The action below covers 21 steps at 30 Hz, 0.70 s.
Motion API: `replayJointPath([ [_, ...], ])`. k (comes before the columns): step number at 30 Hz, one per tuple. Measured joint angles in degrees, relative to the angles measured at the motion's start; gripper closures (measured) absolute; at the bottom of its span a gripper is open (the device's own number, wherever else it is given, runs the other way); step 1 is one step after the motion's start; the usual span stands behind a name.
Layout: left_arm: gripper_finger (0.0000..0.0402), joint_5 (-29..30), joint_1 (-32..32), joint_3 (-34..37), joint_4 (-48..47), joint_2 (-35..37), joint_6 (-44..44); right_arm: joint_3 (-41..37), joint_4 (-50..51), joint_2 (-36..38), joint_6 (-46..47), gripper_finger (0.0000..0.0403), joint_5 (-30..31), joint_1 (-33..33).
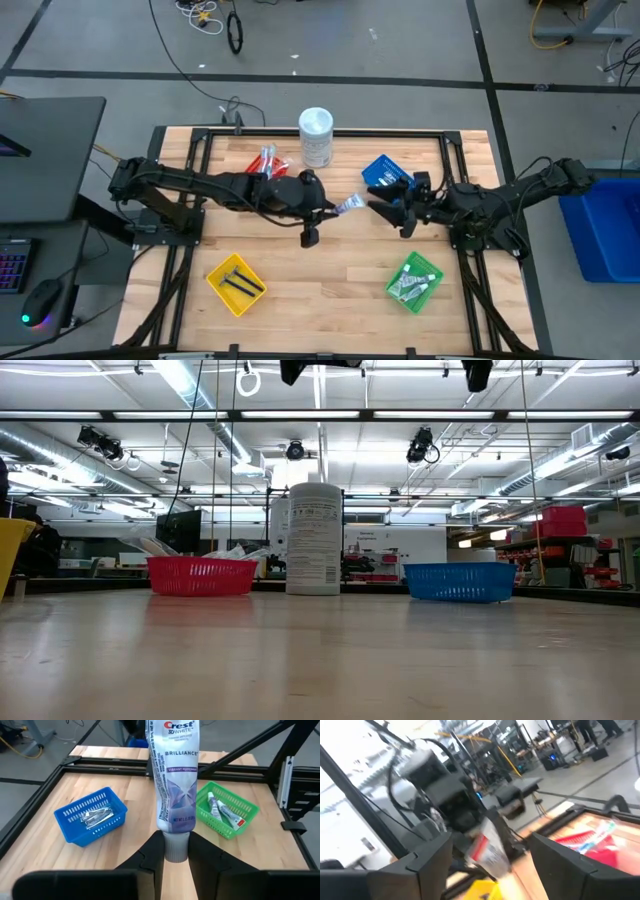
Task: Pick & Place Travel size toiletries
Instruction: Put the white toothpaste into the green basket
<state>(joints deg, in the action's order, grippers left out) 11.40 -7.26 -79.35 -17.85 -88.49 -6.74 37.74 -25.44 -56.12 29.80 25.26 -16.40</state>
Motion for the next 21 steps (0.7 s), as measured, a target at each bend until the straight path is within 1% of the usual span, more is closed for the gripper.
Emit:
replayJointPath([
  [3,0.0326,0.0,0.0,0.0,-0.7,0.0,0.0,0.0,-2.5,0.0,0.0,0.0117,0.0,0.0],
  [5,0.0325,0.0,0.0,0.0,-1.1,0.0,0.0,0.6,-1.9,0.0,0.6,0.0111,0.0,0.0],
  [7,0.0321,0.0,0.0,0.0,-1.3,0.0,0.0,2.1,0.9,0.0,1.4,0.0108,0.0,0.1],
  [12,0.0322,0.0,0.0,0.0,-1.2,0.0,0.1,7.9,13.7,-0.1,1.2,0.0113,0.0,0.8],
  [16,0.0325,0.0,0.0,0.0,-1.2,0.0,0.1,11.4,22.0,-0.5,2.3,0.0118,-0.3,1.8],
  [21,0.032,0.0,0.0,0.0,-1.3,0.0,0.0,12.3,23.6,-1.0,4.2,0.0121,-3.5,3.1],
])
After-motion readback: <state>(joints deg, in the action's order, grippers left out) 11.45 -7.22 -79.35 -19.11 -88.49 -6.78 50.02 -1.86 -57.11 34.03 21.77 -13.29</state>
